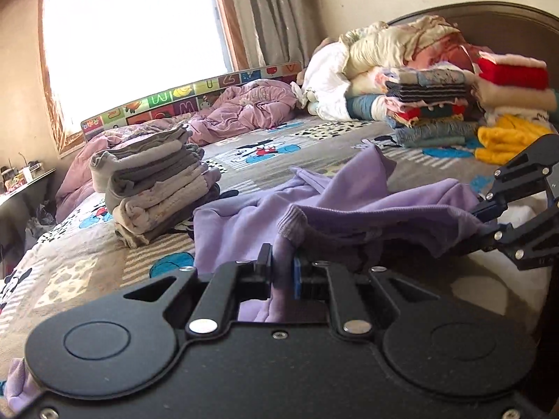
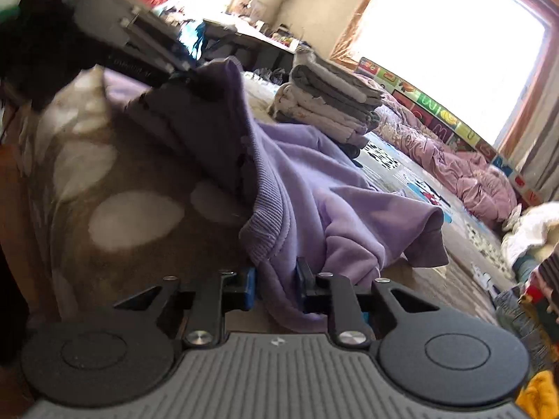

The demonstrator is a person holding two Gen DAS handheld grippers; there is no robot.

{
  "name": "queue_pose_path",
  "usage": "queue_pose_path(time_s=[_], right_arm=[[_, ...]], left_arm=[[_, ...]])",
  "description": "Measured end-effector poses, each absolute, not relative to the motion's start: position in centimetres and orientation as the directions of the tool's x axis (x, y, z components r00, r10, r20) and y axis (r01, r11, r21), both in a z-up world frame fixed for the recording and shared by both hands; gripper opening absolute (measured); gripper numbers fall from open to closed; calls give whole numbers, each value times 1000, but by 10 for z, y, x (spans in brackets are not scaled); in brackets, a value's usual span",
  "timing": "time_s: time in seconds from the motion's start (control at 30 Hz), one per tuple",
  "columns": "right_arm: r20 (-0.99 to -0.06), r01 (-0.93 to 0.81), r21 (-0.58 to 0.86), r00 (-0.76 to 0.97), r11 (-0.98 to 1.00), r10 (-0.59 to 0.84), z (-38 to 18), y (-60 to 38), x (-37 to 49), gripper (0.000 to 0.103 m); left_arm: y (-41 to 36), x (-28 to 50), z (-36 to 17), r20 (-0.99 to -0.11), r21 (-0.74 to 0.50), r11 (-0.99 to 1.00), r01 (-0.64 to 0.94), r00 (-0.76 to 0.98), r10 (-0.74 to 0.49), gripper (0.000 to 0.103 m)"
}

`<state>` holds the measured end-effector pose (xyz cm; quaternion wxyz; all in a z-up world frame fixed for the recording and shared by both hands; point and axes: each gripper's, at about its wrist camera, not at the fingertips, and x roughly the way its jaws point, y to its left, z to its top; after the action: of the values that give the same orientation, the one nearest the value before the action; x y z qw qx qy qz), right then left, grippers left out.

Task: Fold clothes
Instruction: 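Grasp the sweatshirt hem with the left gripper while the right gripper grasps the hem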

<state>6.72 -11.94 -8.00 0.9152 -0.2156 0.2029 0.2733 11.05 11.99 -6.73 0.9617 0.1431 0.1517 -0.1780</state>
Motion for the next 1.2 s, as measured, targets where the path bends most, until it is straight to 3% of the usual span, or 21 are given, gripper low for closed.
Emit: queue_pose_path(time_s=[0.13,0.17,0.2,0.27,0.33,0.43,0.57,0.63,0.7,0.77,0.8,0.83,0.87,0.9,1.07,1.2], right_arm=[[-314,-540,5,798,842,514,-30,-146,105,16],[-249,-540,61,806,839,537,-18,-153,109,16],[-210,-547,86,807,833,552,-11,-158,110,16],[-278,-604,86,749,792,601,-18,-164,105,16],[-471,-657,-11,668,754,576,-49,-164,92,16],[-603,-707,-158,622,689,499,-87,-160,60,16],[-572,-670,-287,693,684,439,-101,-155,29,18],[-548,-657,-369,725,657,418,-104,-139,25,36],[-539,-659,-392,730,642,421,-104,-133,33,48],[-531,-662,-399,731,635,429,-101,-128,45,41],[-535,-671,-346,715,656,449,-95,-131,55,18],[-539,-676,-246,691,694,482,-84,-139,66,13],[-532,-673,-187,682,716,502,-75,-145,74,13],[-528,-674,-147,672,724,519,-64,-150,81,13],[-522,-693,-50,632,719,573,-22,-157,110,13],[-513,-701,-65,634,710,579,-4,-152,123,13]], left_arm=[[121,113,-41,-166,207,953,220,968,-187,11],[119,101,-37,-148,239,937,254,963,-224,10],[117,89,-46,-204,308,895,322,941,-268,10],[112,64,-62,-326,426,782,455,883,-337,10],[108,41,-78,-444,504,648,571,815,-373,10],[109,32,-89,-504,481,636,603,784,-362,10],[110,19,-104,-581,448,621,643,737,-344,10],[111,14,-100,-586,418,628,657,723,-366,11],[111,12,-87,-567,379,642,666,716,-408,11],[98,20,-88,-564,348,645,680,702,-436,11],[91,24,-88,-561,332,647,687,695,-449,13],[84,29,-89,-559,317,647,693,688,-463,18],[78,33,-89,-556,301,648,700,681,-477,33],[71,37,-89,-553,286,648,706,674,-490,40],[37,59,-91,-534,206,644,736,637,-557,27],[10,76,-92,-514,143,636,758,606,-607,27]])
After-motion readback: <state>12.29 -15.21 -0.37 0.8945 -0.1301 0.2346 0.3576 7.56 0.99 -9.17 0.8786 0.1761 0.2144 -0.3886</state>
